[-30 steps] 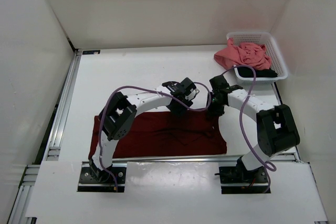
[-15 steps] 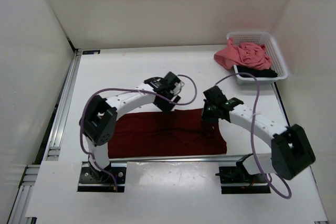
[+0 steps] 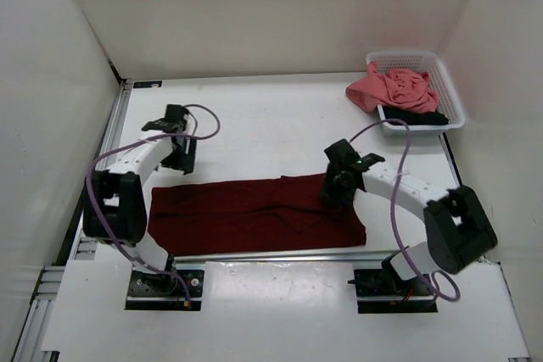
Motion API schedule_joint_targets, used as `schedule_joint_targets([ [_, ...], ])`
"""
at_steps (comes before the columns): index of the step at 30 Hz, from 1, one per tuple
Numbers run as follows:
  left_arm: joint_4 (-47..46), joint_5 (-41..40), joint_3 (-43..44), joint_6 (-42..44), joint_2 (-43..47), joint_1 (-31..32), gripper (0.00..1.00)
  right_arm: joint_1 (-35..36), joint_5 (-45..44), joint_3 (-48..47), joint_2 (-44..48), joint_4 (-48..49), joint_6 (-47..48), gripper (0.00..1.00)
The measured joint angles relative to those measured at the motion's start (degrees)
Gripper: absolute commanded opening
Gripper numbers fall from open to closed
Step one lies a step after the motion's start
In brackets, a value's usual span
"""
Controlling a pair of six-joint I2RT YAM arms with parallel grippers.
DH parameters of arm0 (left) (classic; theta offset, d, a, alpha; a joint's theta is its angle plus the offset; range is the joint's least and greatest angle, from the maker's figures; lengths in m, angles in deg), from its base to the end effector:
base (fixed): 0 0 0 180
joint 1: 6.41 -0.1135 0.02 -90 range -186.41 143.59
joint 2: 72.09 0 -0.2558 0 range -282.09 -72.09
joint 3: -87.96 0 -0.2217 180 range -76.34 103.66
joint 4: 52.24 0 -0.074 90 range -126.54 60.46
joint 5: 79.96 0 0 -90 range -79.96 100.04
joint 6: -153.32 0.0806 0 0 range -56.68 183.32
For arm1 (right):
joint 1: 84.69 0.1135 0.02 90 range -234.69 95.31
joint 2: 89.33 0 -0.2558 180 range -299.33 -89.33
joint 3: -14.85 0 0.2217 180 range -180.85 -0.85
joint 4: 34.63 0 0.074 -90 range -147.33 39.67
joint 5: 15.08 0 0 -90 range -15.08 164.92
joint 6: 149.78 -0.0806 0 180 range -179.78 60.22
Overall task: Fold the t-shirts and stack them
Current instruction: Fold the other side of the tshirt into a rectangle, then rotate the tshirt 90 degrees
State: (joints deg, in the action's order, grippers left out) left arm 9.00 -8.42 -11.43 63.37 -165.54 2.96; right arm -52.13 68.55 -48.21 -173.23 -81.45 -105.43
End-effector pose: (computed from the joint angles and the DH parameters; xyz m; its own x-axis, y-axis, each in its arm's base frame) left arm 0.2931 -0.0225 0.1749 -0.9488 0.1574 -0.2740 0.0696 0.9499 0.3047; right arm 0.2228 0.1316 0.1464 -0.9020 0.2672 -0.3391 0.2084 0.9574 0.2001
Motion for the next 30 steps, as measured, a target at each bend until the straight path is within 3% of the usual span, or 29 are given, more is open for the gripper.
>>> schedule_joint_targets([
  [2, -0.2, 0.0, -1.0, 0.0, 2.3, -4.2, 0.90, 0.1, -2.4, -0.6, 4.0, -3.7, -1.1, 1.00],
  [6, -0.9, 1.9, -3.8, 0.0, 5.7, -10.0, 0.90, 0.2, -6.1, -1.0, 14.5, -11.5, -4.5, 1.00],
  [9, -1.7, 3.5, -7.6, 0.0, 7.0, -10.7, 0.89, 0.1, -6.9, 3.1, 22.8, -15.3, -7.6, 0.95],
  [13, -2.6, 5.1, -13.0, 0.0, 6.9, -10.9, 0.88, 0.0, -5.0, 15.0, 30.8, -18.3, -11.6, 0.80],
  [15, -2.8, 5.6, -13.8, 0.0, 6.6, -11.7, 0.88, -0.1, -3.9, 19.9, 32.5, -19.1, -13.4, 0.75],
  [21, -4.9, 5.7, -13.6, 0.0, 5.6, -14.4, 0.88, -0.7, -1.1, 24.8, 34.4, -15.8, -15.7, 0.80],
  [27, -5.4, 5.6, -13.6, 0.0, 5.6, -14.8, 0.88, -1.0, 1.4, 24.5, 31.8, -14.7, -16.4, 0.65],
  [30, -5.5, 5.6, -13.7, 0.0, 5.7, -15.0, 0.88, -1.4, 2.3, 23.9, 31.0, -15.0, -15.9, 0.64],
])
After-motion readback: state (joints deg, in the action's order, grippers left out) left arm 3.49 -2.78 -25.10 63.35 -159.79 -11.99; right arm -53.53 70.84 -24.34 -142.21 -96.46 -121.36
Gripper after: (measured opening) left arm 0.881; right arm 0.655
